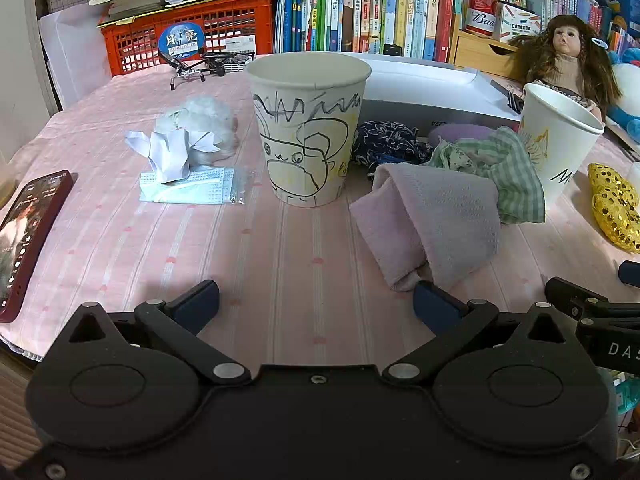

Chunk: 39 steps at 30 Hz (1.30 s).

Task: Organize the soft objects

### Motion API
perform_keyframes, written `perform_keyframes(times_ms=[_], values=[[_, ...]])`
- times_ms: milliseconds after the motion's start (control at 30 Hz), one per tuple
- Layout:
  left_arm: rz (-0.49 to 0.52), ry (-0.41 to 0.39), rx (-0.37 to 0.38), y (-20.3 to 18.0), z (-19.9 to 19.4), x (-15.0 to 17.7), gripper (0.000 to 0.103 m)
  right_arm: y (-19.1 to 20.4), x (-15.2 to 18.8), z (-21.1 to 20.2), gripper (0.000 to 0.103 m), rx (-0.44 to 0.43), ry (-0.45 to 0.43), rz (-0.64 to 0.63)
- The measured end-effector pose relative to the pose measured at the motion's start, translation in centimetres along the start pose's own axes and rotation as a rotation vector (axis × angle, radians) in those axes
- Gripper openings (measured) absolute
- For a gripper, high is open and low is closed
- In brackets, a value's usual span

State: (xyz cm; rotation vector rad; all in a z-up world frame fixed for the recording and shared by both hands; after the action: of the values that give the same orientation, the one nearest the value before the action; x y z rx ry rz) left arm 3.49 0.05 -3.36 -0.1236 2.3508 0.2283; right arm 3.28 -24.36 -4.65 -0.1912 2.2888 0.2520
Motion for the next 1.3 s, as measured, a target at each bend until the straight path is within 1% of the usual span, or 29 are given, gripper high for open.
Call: perform_keyframes(times_ms=[1300], values=[[0.002,-0.006,-0.002,0.15,-0.15,0.16,0.103,-0.06,-0.07,-0.12,0.103,-0.001,-0.004,-0.002]])
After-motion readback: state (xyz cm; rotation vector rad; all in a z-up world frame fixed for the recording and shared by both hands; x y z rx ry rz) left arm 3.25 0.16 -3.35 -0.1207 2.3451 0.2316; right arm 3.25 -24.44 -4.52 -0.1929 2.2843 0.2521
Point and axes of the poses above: each gripper's, at about its wrist camera, not at the fingertips, and z roughly the way its jaws point, y to its left, x to its underside, the point moved 5 cm from there along z, roughly the way its jaws point, and after that the axes turned 11 degrees about -x, right-handed, at the moved point
